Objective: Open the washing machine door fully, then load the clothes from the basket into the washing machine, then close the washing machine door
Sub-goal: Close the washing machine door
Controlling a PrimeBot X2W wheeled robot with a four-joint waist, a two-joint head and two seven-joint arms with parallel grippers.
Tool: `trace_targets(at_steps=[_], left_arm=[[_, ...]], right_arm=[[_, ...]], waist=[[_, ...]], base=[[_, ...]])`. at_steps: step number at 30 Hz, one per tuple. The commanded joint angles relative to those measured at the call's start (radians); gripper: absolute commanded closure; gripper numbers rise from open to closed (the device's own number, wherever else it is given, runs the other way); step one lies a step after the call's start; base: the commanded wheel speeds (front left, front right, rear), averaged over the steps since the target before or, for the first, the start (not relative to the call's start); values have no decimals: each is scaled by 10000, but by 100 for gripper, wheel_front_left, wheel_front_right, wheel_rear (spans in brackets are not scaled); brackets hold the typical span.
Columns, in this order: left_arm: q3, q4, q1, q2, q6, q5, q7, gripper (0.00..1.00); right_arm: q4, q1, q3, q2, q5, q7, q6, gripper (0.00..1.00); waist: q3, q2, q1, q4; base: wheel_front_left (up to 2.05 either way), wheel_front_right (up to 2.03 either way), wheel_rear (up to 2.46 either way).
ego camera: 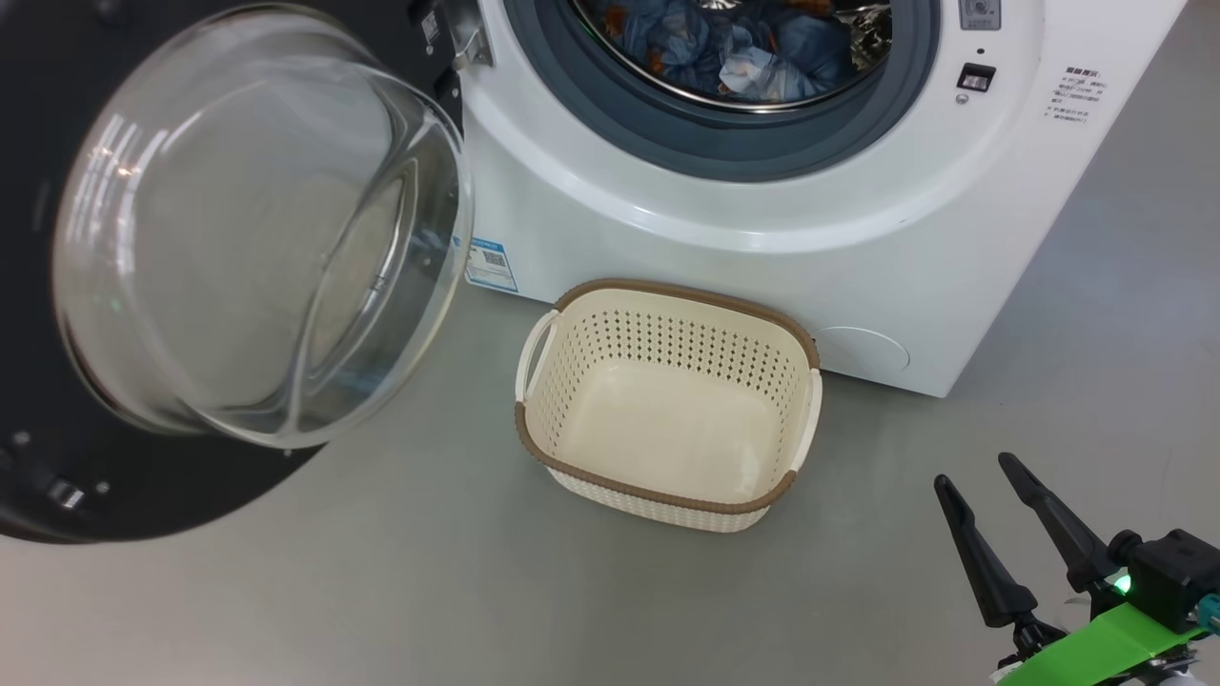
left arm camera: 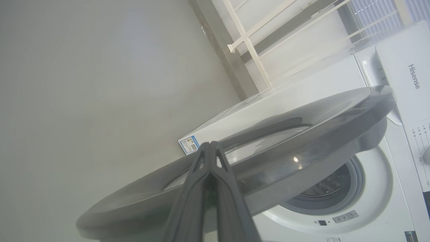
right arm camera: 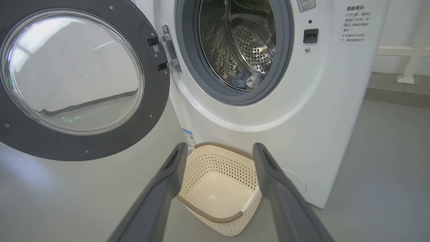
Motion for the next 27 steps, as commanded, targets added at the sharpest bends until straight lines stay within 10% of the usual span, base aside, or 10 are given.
trace_targets(at_steps=[1,27], left_arm=[[-32,-412,192,310,-69,-147,393,100],[-1743,-4798,1442,-513,-1045,-1745,3599,100]], right_arm=[[-187,-58,143,-86,22,-48,16,0],[-191,2,-178,305,-25,-48,16,0]], waist=[[-46,-1,-1,2],[-334,-1,-1,-586]], base=[[0,0,0],[0,0,0]])
